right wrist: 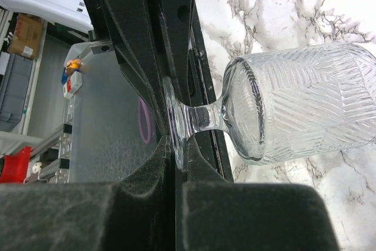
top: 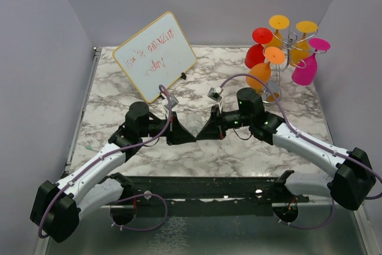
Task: Take the wine glass off the wine glass rack
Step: Place the wine glass at the center of the board.
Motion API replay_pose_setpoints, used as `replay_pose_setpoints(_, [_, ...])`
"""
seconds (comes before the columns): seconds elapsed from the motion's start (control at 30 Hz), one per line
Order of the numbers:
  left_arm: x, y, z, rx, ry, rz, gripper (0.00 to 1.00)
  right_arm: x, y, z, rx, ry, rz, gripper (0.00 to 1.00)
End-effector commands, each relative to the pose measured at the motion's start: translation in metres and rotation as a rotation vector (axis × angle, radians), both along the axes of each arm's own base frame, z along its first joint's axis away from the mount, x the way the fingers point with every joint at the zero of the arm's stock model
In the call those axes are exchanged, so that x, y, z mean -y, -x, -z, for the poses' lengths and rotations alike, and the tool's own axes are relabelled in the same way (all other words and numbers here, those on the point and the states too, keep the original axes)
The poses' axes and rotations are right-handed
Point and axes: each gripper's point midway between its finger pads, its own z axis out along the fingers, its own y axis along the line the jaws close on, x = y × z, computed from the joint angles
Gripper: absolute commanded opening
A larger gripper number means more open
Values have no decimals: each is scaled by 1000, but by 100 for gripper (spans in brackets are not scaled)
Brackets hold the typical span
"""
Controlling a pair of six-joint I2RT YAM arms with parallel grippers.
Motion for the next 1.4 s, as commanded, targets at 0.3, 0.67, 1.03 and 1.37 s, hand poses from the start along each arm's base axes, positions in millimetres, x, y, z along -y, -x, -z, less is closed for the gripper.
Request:
replay_pose_setpoints(0.3, [0, -7, -11, 113, -47, -11, 65, 3, -6, -9, 131, -85, 81, 1])
replay_pose_setpoints(0.67, [-24, -34, -2, 120, -213, -242, 91, 21, -16, 10, 334, -23, 137, 1])
replay_pose_setpoints(1.03, [-27, -75, -29, 141, -265, -265, 95, 37, -6, 11, 872, -79, -4, 1])
replay_pose_setpoints(1.37, [-15, -72, -63, 157, -165, 59, 92, 42, -4, 17, 1182, -56, -155, 1])
